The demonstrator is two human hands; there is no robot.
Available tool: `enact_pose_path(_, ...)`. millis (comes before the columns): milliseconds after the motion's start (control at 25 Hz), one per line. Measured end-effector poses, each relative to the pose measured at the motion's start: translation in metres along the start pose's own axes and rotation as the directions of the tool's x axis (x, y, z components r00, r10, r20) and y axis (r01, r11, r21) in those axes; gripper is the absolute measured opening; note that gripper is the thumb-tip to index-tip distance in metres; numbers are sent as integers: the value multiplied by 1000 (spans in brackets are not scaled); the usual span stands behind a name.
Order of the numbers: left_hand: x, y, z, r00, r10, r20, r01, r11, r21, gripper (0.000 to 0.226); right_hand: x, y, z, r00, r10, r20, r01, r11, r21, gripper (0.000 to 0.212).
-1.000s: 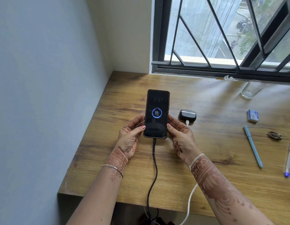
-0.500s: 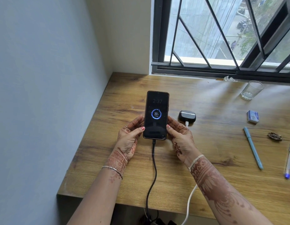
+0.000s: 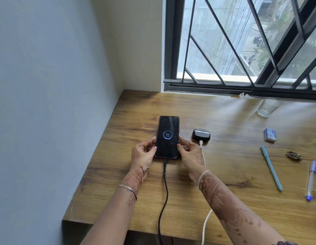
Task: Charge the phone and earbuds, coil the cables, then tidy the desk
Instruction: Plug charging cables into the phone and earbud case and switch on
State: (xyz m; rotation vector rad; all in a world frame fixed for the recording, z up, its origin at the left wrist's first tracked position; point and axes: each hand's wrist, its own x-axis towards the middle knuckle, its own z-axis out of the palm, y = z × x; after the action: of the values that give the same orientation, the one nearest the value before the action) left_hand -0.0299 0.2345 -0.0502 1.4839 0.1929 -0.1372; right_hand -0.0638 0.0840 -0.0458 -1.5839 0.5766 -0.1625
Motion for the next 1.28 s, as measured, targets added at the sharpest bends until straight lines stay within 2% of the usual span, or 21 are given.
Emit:
enact_pose_path(240, 3, 9, 2, 999, -6, -32, 14, 972, 234, 33, 7, -10, 2, 1000, -7, -27, -3, 934, -357, 27)
enact_pose_path(520, 5, 15, 4, 999, -5, -33, 17, 931, 365, 31, 9, -14, 4, 1000, -21, -21, 9, 880, -475, 24)
enact_pose_path(1000, 9, 25, 0, 999, -43, -17, 46, 898, 439, 28, 13, -16, 1, 999, -40, -21, 24, 860, -510, 27)
enact_pose_path(1160, 15, 35, 14, 999, 20, -36, 1, 859, 512, 33, 16, -21, -13, 994, -95, -47, 69, 918, -389, 27)
enact_pose_path(1280, 17, 42, 39, 994, 92, 58, -109, 836, 537, 39, 19, -26, -29, 978, -161, -129, 117, 948, -296, 16)
